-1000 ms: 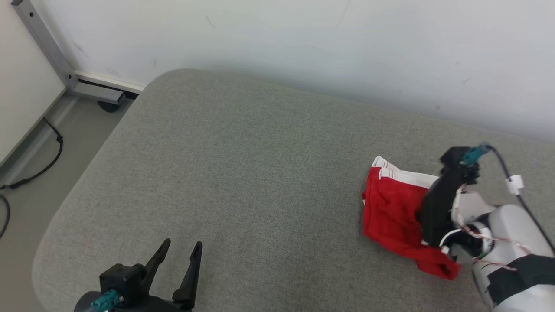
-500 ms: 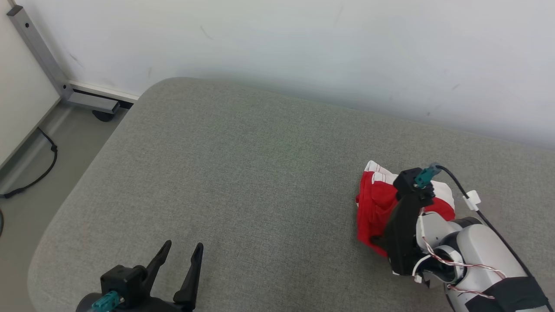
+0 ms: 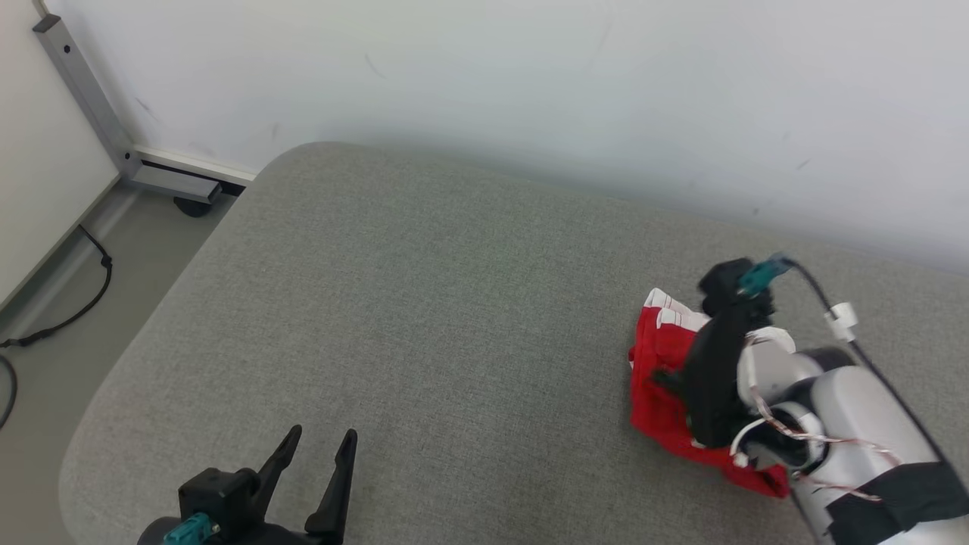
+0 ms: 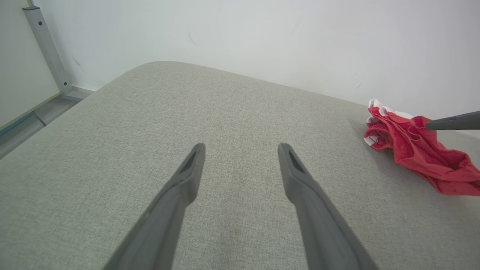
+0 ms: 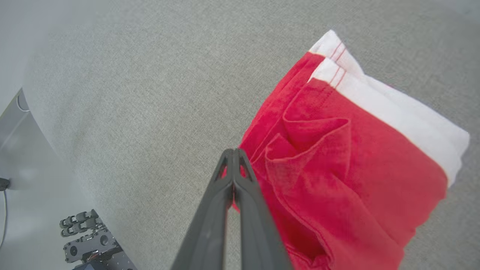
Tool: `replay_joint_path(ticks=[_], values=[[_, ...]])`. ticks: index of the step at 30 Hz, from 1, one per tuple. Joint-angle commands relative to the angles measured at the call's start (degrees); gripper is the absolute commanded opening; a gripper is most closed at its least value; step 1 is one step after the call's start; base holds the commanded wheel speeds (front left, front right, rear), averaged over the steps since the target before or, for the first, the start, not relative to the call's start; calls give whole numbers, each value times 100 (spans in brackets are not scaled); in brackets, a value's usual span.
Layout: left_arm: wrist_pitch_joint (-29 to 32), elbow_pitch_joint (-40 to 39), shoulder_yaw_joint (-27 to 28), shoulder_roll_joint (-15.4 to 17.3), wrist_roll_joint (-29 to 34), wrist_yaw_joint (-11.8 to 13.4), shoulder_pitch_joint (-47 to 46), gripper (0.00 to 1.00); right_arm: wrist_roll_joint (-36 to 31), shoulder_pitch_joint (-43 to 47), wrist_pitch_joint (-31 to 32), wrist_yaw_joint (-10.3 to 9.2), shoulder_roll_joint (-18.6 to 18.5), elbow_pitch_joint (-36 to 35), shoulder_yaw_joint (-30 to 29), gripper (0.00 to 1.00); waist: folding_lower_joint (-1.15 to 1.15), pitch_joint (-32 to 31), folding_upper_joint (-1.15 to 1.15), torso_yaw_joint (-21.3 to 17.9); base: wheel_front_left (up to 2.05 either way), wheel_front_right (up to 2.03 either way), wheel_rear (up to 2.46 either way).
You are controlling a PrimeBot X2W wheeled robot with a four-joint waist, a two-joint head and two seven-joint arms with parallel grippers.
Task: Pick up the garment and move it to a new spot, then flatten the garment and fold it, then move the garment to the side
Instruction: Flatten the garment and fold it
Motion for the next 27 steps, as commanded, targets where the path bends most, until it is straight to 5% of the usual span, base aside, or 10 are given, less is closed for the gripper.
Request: replay_joint_path(ticks=[1, 13, 27], values=[[-35, 3, 4, 32, -61, 34, 52, 100, -85, -49, -33, -5, -98, -24, -126, 0, 0, -33, 0, -7, 0, 0, 0], [-45, -95, -27, 79, -99, 59, 77, 100, -816, 45, -432, -5, -405, 197, -1120, 0, 0, 30, 0, -122, 0, 0, 0], [-84, -2, -83, 12, -110, 10, -127, 100, -1155, -242, -1150, -5, -230, 1146, -908, 0, 0, 317, 0, -13, 0, 0, 0]])
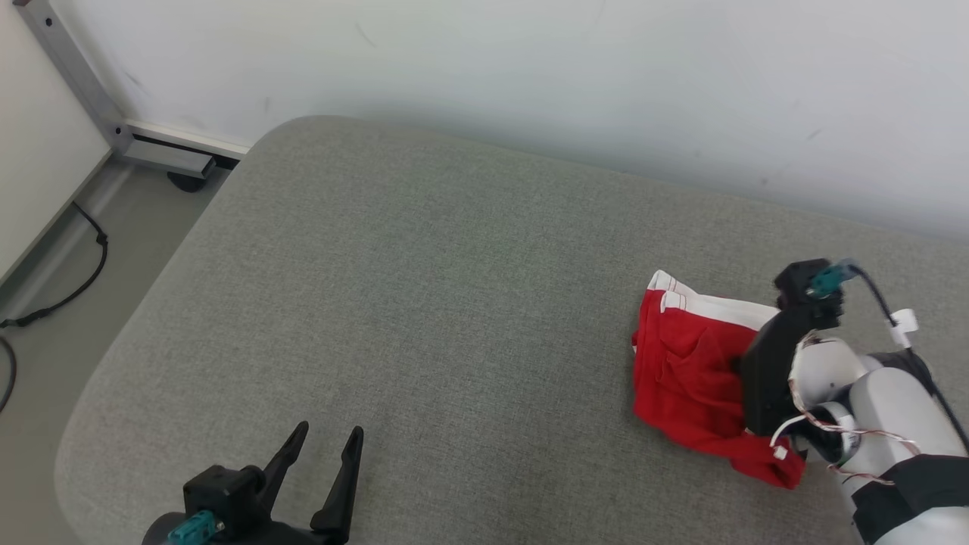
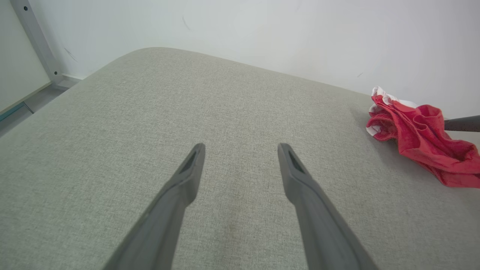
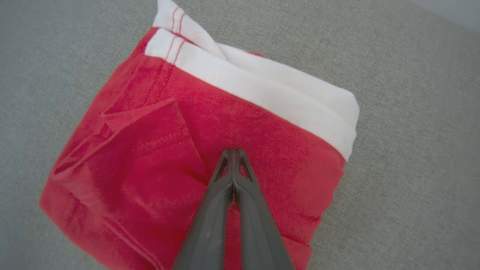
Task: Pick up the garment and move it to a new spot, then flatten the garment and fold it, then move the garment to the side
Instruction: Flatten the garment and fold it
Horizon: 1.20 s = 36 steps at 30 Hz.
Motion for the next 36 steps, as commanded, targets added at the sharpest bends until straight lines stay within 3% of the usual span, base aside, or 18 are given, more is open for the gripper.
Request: replay_joint_path(ticks=[1, 17, 36], values=[[-39, 16, 17, 4, -56, 10, -85, 100, 55, -35, 25, -5, 15, 23, 29, 0, 0, 23, 0, 29, 0, 0, 0], [-130, 131, 12, -17, -121, 30, -83, 100, 527, 246, 542, -5, -27, -415, 1302, 0, 0, -85, 0, -15, 0, 0, 0], [-94, 109, -39, 31, -169, 76, -100, 100, 686, 545, 605, -5, 136, -803, 1643, 0, 0, -205, 0, -22, 0, 0, 0]])
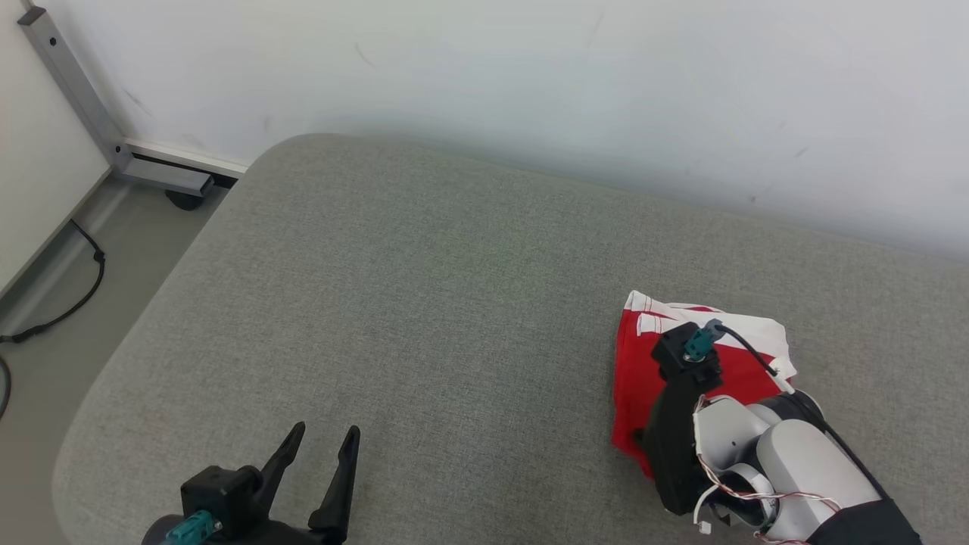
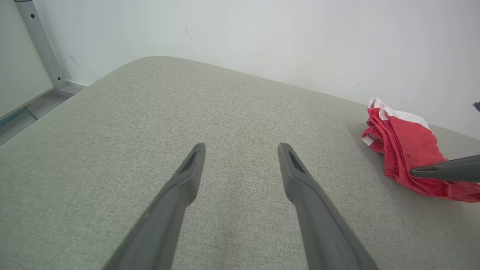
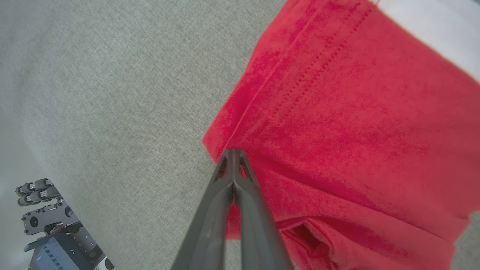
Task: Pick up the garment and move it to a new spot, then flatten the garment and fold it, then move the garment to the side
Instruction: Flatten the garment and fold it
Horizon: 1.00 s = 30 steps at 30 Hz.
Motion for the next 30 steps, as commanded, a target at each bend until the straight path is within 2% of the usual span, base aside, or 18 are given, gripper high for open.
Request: replay_joint_path(ticks=[1, 11, 12, 13, 14, 15, 23, 30], values=[[17, -17, -2, 33, -24, 28, -41, 100, 86, 55, 23, -5, 11, -65, 71, 0, 0, -21, 0, 11, 0, 0, 0], [-3, -20, -10, 72, -60, 68, 55, 100, 323, 29, 47, -5, -11, -423, 251, 0, 0, -137, 0, -10, 0, 0, 0], [-6, -23, -13, 79, -66, 77, 80, 100, 352, 3, 19, -5, -9, -502, 197, 15, 0, -161, 0, -26, 0, 0, 0], [-4, -28, -14, 89, -70, 79, 101, 100, 368, -16, 9, -5, -12, -577, 132, 47, 0, -186, 0, -41, 0, 0, 0], [0, -37, -16, 101, -73, 86, 118, 100, 364, -31, 13, -5, -33, -643, 53, 92, 0, -215, 0, -59, 0, 0, 0], [10, -48, -19, 113, -71, 89, 125, 100, 337, -43, 29, -5, -59, -714, -20, 100, 0, -237, 0, -75, 0, 0, 0], [57, -155, -54, 179, -79, 144, 224, 100, -44, 110, 543, -5, -235, -1043, -1063, 100, 0, -367, 0, -229, 0, 0, 0], [72, -245, -87, 205, -61, 152, 172, 100, -713, 212, 727, -5, -34, -1062, -2208, 100, 0, -242, 0, -325, 0, 0, 0]])
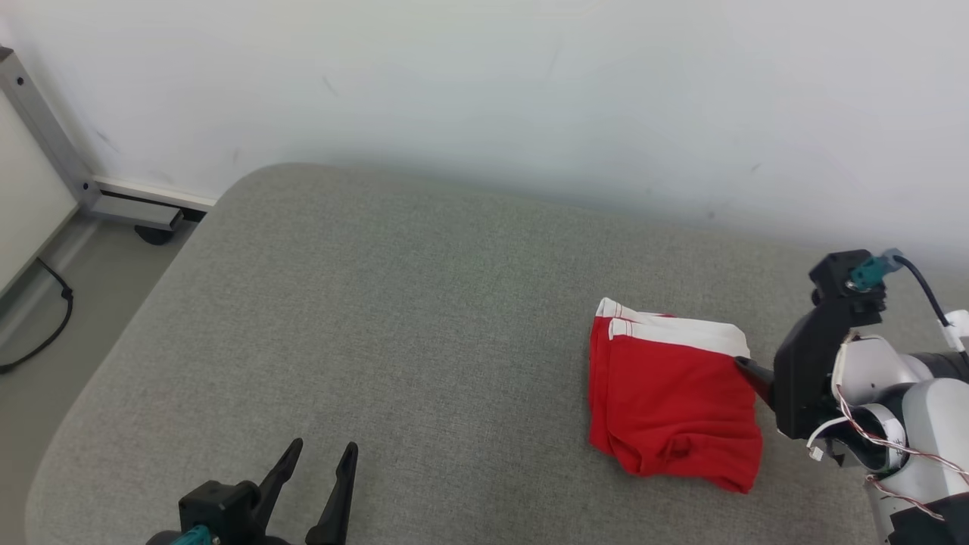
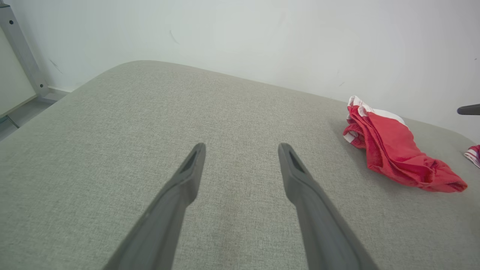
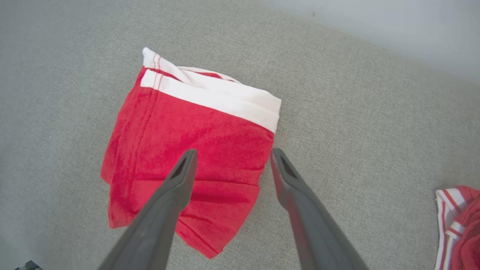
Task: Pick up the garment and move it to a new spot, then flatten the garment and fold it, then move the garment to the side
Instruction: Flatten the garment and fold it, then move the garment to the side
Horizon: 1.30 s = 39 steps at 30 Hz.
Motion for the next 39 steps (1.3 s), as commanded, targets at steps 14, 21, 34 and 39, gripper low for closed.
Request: replay_joint_path(ticks=[14, 21, 34, 39], values=[[-72, 11, -26, -11, 44, -42, -294, 100, -1190, -99, -591, -5, 574, 601, -1089, 100, 0, 618, 0, -64, 0, 0, 0], [-113, 97, -45, -66, 43, -90, -406, 100, -1278, -242, -617, -5, 666, 956, -1405, 100, 0, 770, 0, -22, 0, 0, 0], [-175, 255, -89, -139, -9, -120, -517, 100, -402, -522, -938, -5, 684, 2130, -1167, 44, 0, 816, 0, 31, 0, 0, 0], [-197, 295, -97, -146, -35, -118, -532, 100, -331, -648, -1075, -5, 679, 2277, -1019, 0, 0, 779, 0, 19, 0, 0, 0]])
